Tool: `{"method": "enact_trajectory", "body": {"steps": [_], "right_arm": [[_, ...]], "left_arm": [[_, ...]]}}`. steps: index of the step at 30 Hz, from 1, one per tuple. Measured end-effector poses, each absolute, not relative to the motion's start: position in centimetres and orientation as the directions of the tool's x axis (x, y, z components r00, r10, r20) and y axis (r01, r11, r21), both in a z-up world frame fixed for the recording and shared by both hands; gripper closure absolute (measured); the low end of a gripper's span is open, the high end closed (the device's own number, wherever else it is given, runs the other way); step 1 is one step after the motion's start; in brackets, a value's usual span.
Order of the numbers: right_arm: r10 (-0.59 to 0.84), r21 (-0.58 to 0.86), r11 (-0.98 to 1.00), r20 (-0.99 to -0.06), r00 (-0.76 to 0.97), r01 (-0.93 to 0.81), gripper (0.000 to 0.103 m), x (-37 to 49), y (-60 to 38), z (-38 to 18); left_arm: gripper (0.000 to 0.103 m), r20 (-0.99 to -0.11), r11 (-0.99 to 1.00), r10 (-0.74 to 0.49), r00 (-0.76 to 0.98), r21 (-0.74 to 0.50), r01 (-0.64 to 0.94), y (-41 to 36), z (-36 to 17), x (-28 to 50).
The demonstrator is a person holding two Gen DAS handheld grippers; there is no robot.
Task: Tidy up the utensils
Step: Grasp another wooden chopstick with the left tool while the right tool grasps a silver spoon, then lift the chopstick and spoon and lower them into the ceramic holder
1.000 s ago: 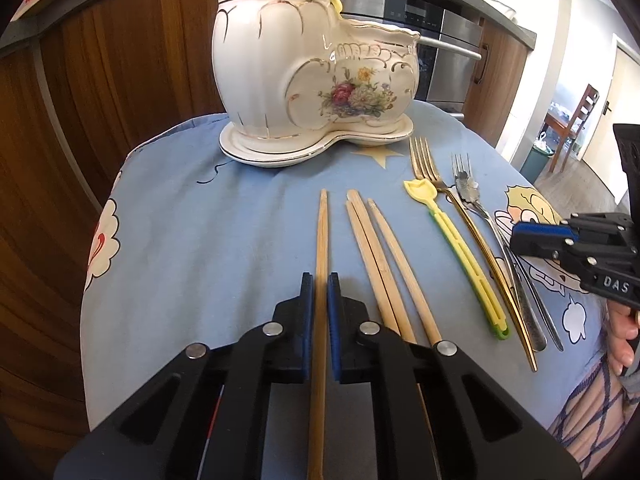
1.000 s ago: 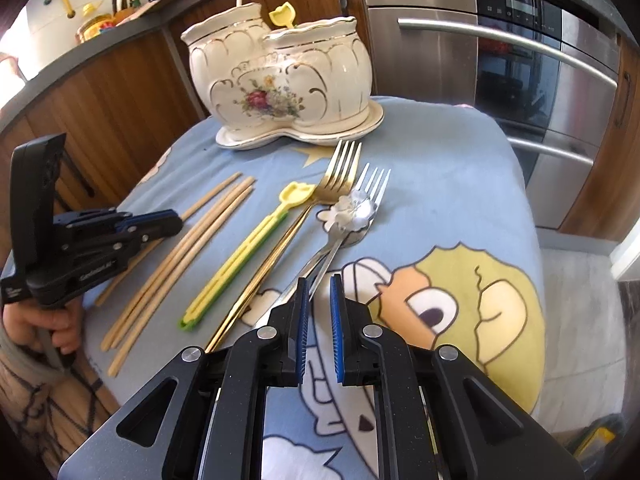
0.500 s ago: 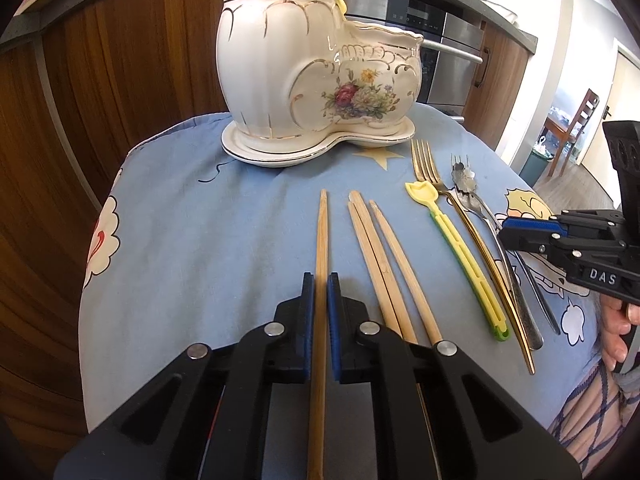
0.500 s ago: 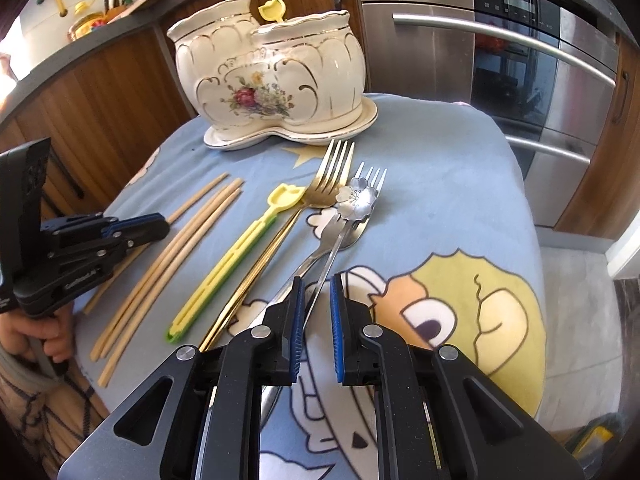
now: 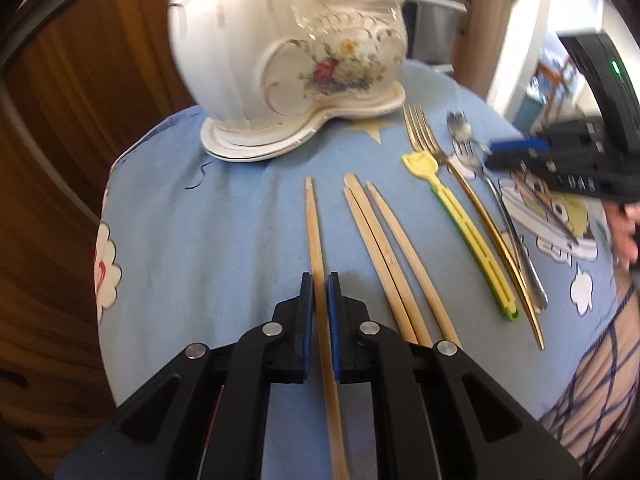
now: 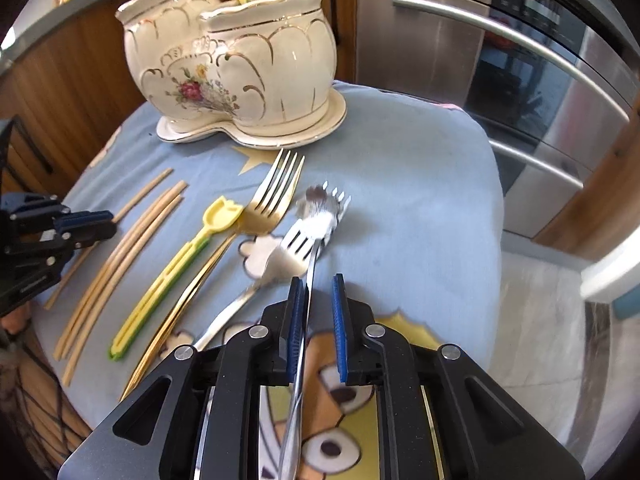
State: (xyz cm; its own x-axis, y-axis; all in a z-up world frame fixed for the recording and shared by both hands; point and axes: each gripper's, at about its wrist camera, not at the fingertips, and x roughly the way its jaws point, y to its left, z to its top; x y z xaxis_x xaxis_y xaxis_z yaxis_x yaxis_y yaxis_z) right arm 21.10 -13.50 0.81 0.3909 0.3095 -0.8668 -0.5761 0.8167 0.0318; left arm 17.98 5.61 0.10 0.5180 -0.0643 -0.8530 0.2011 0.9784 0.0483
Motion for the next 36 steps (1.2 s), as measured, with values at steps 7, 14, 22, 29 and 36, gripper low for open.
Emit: {"method": "enact_trajectory", "body": {"steps": [7, 14, 22, 29, 36], "right_arm": [[0.305, 0.014, 0.788, -0.877, 0.370, -0.615, 0.098, 21.4, -12.8, 0.8], [0.378, 0.072, 0.806, -0.826, 0.417, -0.587, 0.100, 20.8, -14.5, 1.6], [0.466, 0.130, 0.818, -0.722, 0.512, -0.560, 0.101, 20.1, -16.5, 5.1], [0.562, 0.218, 0.796, -0.612, 0.557, -0.564, 0.101, 19.9, -17.6, 7.5], [0.661, 0.306, 0.743, -0.474, 0.582, -0.595, 0.101, 20.0, -17.4, 9.7]], "left_arm": [[0.091, -0.927, 0.944, -0.041, 0.373, 0.086, 0.317, 4.9, 0.7, 20.0], [0.092, -0.909, 0.960, -0.104, 0.404, 0.014, 0.278, 6.2, 0.6, 20.0], [0.098, -0.819, 0.979, -0.148, 0.555, -0.041, 0.201, 7.7, 0.8, 17.7], [0.097, -0.620, 0.981, -0.193, 0.761, -0.131, 0.143, 9.6, 4.7, 15.0], [0.097, -0.452, 0.979, -0.189, 0.872, -0.160, 0.129, 9.9, 8.9, 14.1]]}}
